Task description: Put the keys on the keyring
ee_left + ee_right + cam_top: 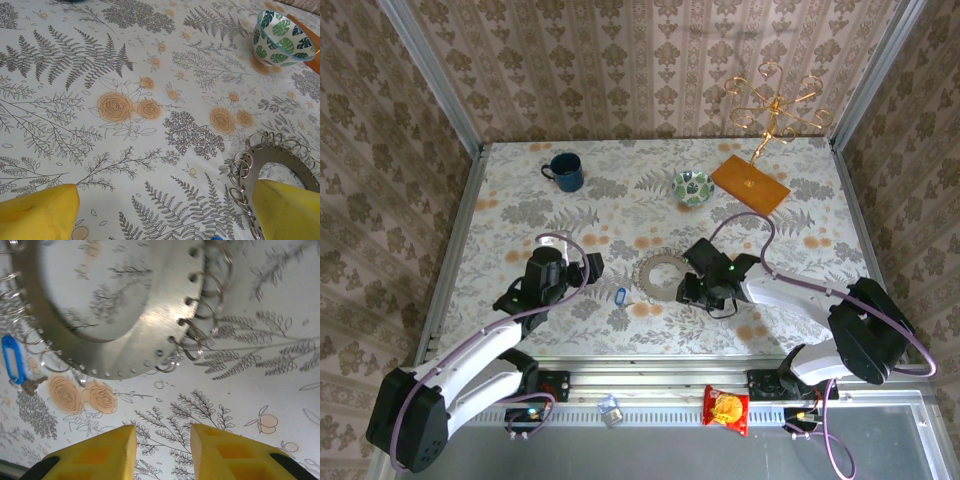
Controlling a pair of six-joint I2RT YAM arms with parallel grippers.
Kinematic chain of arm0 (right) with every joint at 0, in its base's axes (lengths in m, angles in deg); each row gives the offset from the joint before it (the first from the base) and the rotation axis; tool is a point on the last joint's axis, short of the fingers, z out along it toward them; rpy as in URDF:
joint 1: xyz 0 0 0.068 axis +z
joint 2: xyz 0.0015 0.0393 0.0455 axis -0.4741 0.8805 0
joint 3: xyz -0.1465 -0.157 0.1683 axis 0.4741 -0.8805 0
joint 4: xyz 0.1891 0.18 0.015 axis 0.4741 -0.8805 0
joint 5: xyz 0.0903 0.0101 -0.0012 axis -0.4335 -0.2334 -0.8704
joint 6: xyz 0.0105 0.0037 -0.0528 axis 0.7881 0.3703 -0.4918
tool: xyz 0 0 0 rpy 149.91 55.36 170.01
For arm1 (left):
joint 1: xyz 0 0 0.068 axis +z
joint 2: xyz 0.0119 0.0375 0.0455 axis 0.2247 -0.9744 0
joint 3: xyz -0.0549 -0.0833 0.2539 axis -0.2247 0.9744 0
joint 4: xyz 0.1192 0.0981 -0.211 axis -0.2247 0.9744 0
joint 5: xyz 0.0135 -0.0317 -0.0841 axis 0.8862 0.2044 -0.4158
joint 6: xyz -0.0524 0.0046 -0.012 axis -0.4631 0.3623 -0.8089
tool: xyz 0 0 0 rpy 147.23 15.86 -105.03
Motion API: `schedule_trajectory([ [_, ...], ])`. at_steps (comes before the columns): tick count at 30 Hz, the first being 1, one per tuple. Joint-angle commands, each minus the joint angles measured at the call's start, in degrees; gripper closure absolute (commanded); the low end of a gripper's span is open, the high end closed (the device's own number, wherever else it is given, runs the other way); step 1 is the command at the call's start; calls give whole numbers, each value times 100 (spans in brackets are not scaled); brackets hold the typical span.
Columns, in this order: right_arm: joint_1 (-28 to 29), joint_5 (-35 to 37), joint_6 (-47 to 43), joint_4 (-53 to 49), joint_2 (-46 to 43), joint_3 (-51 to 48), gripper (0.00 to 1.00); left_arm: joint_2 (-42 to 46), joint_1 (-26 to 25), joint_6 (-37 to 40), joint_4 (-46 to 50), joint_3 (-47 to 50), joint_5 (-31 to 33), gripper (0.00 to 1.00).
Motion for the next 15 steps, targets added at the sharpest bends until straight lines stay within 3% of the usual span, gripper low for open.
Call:
schedule_trajectory([
  [1,-31,-154,950,765,-57,-120,65,61,-46,82,-138,-38,93,10],
  [15,-186,66,1376,1248,339,-448,71,87,-116,130,-147,-79,144,10],
])
